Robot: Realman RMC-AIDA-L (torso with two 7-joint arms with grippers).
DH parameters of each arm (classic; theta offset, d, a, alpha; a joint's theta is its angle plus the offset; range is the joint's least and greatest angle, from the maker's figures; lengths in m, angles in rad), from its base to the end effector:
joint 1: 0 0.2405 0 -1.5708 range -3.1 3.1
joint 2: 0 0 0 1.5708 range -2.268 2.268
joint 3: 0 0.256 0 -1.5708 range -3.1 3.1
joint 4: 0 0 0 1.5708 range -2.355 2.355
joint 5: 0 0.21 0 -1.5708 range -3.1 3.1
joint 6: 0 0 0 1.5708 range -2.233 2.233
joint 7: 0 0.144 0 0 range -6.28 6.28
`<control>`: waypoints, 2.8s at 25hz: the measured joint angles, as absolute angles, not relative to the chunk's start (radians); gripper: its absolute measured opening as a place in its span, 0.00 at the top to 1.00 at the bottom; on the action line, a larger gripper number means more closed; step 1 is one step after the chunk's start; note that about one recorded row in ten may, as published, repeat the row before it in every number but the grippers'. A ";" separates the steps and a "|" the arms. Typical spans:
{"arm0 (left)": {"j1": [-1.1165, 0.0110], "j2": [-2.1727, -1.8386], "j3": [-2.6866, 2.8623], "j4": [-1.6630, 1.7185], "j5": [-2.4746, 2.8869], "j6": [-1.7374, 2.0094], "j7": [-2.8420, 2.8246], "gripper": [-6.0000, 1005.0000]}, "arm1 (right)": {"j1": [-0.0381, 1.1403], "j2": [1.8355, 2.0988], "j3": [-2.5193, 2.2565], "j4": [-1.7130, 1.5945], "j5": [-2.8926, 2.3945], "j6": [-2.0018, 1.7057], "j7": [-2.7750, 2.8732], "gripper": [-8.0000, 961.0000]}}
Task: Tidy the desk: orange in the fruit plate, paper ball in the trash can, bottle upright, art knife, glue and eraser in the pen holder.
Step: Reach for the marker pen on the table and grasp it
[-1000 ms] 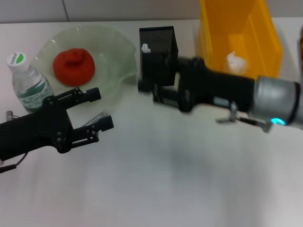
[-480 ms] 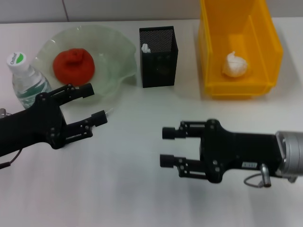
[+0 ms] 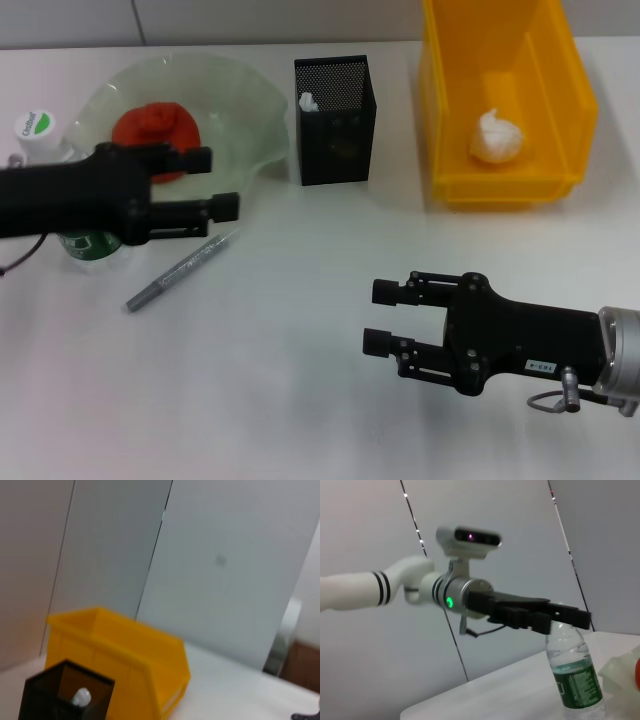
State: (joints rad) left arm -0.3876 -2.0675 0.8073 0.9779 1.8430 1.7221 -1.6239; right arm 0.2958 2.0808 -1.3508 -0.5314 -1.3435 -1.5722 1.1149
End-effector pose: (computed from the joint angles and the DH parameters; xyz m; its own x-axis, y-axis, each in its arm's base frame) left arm -0.2446 0.3074 0.0481 0.7656 0.3461 0.5423 0.4596 -0.8841 -0.0845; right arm 0.2536 0.2463 -0.0587 0.6784 -0.2886 -0.6756 -0.3649 -0.9305 0.0311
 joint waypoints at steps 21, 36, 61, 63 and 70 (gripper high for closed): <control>-0.650 -2.075 1.285 1.261 2.542 1.549 -2.340 0.25 | 0.308 2.083 -1.339 -0.477 -1.350 -1.559 1.111 0.41; -0.682 -2.075 1.298 1.062 2.557 1.406 -2.335 0.28 | 0.318 2.084 -1.339 -0.465 -1.345 -1.558 1.097 0.41; -0.683 -2.074 1.350 1.021 2.573 1.362 -2.321 0.42 | 0.343 2.085 -1.339 -0.449 -1.345 -1.559 1.101 0.41; -0.683 -2.074 1.351 1.021 2.572 1.361 -2.321 0.42 | 0.344 2.085 -1.339 -0.449 -1.345 -1.559 1.102 0.41; -0.683 -2.074 1.352 1.024 2.572 1.369 -2.321 0.60 | 0.347 2.085 -1.339 -0.449 -1.344 -1.559 1.103 0.41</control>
